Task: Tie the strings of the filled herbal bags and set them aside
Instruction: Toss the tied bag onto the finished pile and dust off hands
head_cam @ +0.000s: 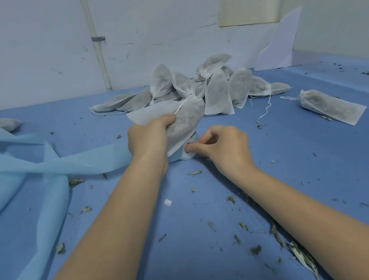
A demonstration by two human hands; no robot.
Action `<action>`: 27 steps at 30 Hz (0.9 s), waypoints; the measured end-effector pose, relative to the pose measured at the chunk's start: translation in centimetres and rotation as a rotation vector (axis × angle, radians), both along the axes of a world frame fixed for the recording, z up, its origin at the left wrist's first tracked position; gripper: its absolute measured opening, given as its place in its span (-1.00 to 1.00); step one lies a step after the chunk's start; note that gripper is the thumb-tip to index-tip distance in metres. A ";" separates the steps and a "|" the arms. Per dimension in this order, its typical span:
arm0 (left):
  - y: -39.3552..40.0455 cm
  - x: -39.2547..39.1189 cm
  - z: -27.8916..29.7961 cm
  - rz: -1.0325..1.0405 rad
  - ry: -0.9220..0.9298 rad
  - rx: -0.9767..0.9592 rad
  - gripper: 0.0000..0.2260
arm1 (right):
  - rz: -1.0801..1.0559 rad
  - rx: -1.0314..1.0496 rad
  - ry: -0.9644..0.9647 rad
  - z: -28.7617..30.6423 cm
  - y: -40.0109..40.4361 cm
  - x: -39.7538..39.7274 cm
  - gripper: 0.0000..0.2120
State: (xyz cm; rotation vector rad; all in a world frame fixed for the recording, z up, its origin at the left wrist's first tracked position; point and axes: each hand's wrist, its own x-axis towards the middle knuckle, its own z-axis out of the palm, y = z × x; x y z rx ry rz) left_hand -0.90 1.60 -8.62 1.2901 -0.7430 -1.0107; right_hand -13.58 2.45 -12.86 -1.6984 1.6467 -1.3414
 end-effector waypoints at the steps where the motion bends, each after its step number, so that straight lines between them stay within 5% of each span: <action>1: 0.0 0.0 0.0 -0.004 0.004 0.001 -0.73 | 0.015 -0.005 0.014 0.0 0.0 0.0 -0.74; 9: 0.1 0.0 0.0 -0.007 0.002 0.000 -0.73 | 0.140 -0.047 0.336 -0.2 0.9 0.7 -0.78; 17: 0.2 1.3 0.9 -0.040 -0.027 -0.079 -0.72 | 0.396 -0.066 0.325 2.6 3.1 -0.2 -0.76; 27: 1.9 1.3 1.7 -0.442 -0.436 -0.302 -0.79 | 0.254 -0.287 0.326 6.1 3.7 -3.1 -0.81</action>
